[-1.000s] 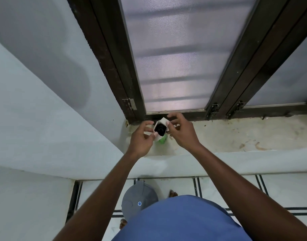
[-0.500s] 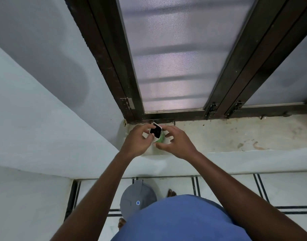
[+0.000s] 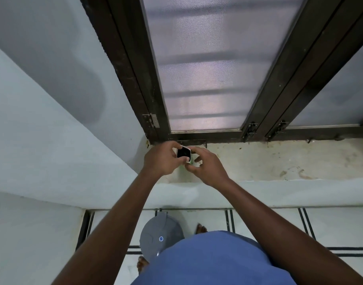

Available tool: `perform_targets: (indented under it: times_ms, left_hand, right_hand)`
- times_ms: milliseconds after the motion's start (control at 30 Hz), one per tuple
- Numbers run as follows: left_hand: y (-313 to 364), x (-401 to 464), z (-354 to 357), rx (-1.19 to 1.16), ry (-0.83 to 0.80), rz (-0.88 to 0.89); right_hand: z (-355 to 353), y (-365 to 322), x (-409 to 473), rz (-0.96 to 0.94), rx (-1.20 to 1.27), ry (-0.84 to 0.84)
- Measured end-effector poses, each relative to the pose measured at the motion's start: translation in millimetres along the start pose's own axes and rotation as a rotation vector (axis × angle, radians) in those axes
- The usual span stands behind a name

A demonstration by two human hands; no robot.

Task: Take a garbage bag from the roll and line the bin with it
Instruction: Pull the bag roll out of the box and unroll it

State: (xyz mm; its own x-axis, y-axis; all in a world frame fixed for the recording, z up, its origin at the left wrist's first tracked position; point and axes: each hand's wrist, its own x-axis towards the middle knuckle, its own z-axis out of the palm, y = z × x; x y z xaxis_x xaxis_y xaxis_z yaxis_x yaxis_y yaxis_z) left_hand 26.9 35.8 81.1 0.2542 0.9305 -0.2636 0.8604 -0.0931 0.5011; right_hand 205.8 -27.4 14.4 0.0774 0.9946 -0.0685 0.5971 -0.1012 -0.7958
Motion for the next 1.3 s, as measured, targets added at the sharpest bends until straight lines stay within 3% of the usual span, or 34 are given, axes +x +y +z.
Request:
perform_targets:
  times_ms: [167,267,400,533,733,967,1067,1233,1300]
  left_hand:
    - [33.4,11.1,-13.6,0.405,-0.02,-0.035]
    - [48.0,14.9,-11.7,0.501,-0.061,-0.072]
    - [53.3,19.0,-12.5,0.402,-0.089,-0.1]
    - [40.3,5.8,-12.3,0.2,0.051,-0.059]
    - [31.0,-41.3,-49.4,-0.207,0.286,-0.055]
    - [28.7,-82.4,-67.4,-0.506,0.414,-0.052]
    - [22.3,-86.2,-64.5,-0.57,0.423,-0.062]
    - [11.2,-85.0,-64.3,-0.617,0.274,0.006]
    - [9.8,-80.4,-62.8,-0.622,0.172,0.073]
  right_hand:
    - [6.3,0.6,1.9,-0.042,-0.056,-0.015]
    - [8.8,-0.7,3.2,-0.042,-0.069,-0.008]
    - [10.7,0.7,4.2,-0.007,-0.044,-0.027]
    - [4.6,3.3,6.3,0.019,0.045,-0.075]
    - [-5.7,22.9,9.4,0.083,-0.242,0.036]
    - [8.0,-11.7,29.7,0.022,-0.474,-0.051]
    - [11.0,-23.8,32.1,0.11,-0.219,-0.161]
    - [-41.5,-55.4,-1.0,0.414,0.798,-0.136]
    - [-62.7,-69.2,-20.5,0.398,0.966,-0.247]
